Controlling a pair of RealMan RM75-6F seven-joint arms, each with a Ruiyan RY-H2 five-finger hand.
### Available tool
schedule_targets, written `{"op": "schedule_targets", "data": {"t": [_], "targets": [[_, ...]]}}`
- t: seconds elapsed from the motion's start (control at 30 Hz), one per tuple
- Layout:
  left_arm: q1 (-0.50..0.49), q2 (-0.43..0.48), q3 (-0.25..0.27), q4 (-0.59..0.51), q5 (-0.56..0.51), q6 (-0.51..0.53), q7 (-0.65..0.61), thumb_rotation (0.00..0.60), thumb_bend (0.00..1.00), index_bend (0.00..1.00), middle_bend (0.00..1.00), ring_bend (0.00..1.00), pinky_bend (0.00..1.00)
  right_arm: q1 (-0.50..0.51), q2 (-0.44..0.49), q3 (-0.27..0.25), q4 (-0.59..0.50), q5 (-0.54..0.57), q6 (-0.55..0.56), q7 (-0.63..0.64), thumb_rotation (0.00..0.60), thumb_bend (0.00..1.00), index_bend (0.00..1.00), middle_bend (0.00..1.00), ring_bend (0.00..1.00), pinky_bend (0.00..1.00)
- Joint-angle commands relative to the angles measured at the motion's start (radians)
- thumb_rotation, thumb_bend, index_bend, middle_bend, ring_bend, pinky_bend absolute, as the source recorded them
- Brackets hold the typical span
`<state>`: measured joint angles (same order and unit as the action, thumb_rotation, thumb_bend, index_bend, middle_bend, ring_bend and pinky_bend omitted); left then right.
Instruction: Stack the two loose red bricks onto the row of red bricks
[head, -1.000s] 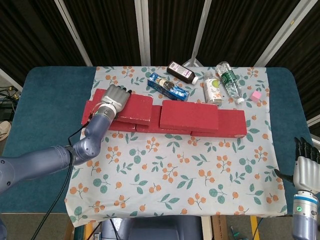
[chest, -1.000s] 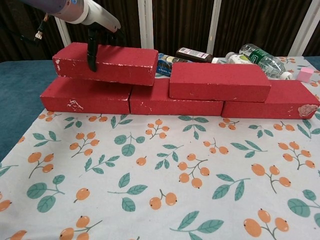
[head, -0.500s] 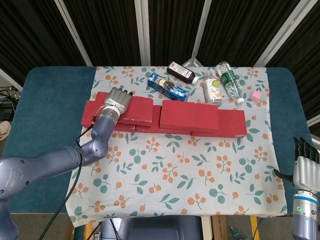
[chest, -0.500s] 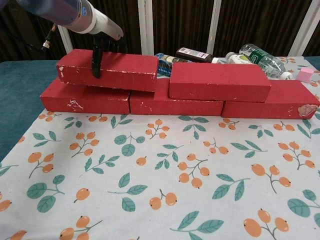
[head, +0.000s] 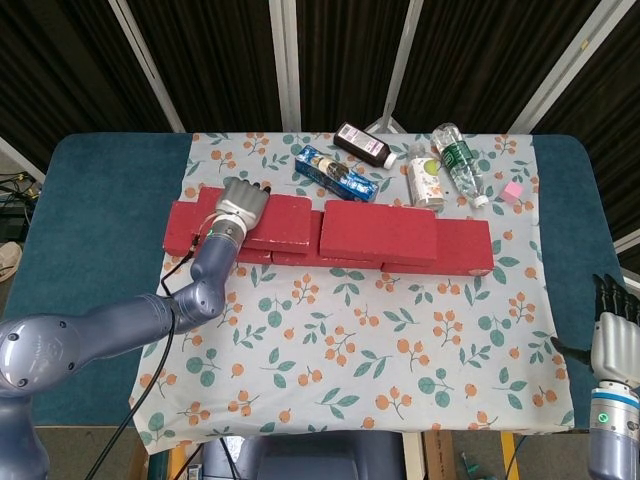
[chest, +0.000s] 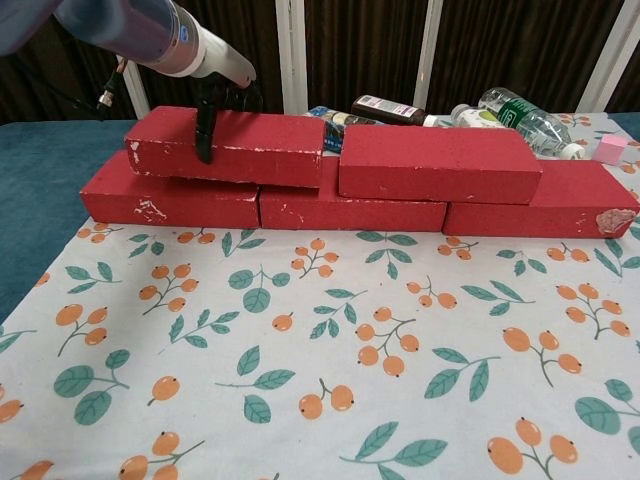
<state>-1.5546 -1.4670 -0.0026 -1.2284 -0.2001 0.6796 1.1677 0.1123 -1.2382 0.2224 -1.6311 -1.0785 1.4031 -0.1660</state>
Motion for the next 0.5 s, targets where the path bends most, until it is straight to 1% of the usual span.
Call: {"op": "schedule_targets", "data": {"t": [0.03, 0.5], "targets": [[-0.003, -0.008, 0.001, 0.006, 0.002, -0.002, -0.002, 0.600, 0.00, 0.15, 0.31, 0.23, 0.25, -0.001, 0.001, 0.001, 0.000, 0.000, 0.001, 0.002, 0.600, 0.00, 0.00, 0.00, 0.00, 0.00], [-0.018, -0.058, 0.004, 0.048, -0.009, -0.002, -0.001, 0.600, 0.00, 0.15, 0.31, 0.23, 0.25, -0.006, 0.010, 0.004, -0.003, 0.003, 0.002, 0.016, 0.600, 0.00, 0.00, 0.00, 0.00, 0.00]]}}
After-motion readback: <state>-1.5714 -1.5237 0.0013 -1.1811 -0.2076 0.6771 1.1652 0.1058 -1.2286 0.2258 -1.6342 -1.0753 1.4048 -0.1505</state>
